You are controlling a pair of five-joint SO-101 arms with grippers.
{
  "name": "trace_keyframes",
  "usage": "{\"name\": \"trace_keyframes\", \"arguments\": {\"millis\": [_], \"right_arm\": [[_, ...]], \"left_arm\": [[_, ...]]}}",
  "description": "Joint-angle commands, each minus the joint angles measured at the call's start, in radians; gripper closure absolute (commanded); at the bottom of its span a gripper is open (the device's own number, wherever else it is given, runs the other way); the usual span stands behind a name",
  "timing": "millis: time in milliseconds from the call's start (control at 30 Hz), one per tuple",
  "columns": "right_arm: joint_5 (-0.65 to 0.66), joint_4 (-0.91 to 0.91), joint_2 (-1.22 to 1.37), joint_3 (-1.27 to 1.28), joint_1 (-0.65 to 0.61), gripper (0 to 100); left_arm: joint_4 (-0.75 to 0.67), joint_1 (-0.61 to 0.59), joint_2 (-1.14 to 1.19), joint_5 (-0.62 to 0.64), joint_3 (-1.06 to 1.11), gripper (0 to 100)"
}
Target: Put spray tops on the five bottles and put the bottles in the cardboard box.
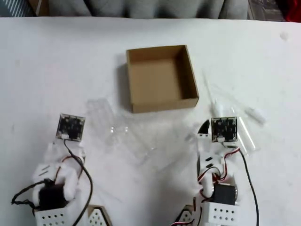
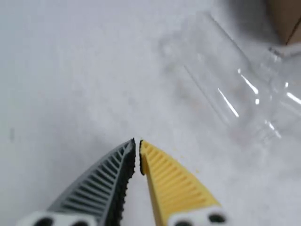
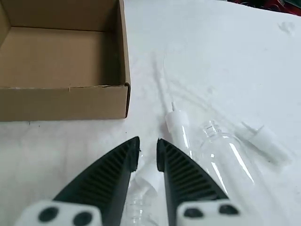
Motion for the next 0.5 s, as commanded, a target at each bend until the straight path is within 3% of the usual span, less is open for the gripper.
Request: {"name": "trace_keyframes", "arguments": {"millis": [0, 200, 467], "right_arm": [[0.011, 0.001, -0.012, 0.008, 0.005, 95.3], [0.011, 0.002, -0.012, 0.008, 0.002, 95.3], [0.011, 0.002, -0.012, 0.008, 0.002, 95.3]], "left_arm": [[-0.126, 0.008, -0.008, -0.015, -0.068, 98], [-0.213, 0.076, -0.005, -0.005, -0.087, 98], [-0.222, 0.107, 0.108, 0.138, -0.219, 84]]}}
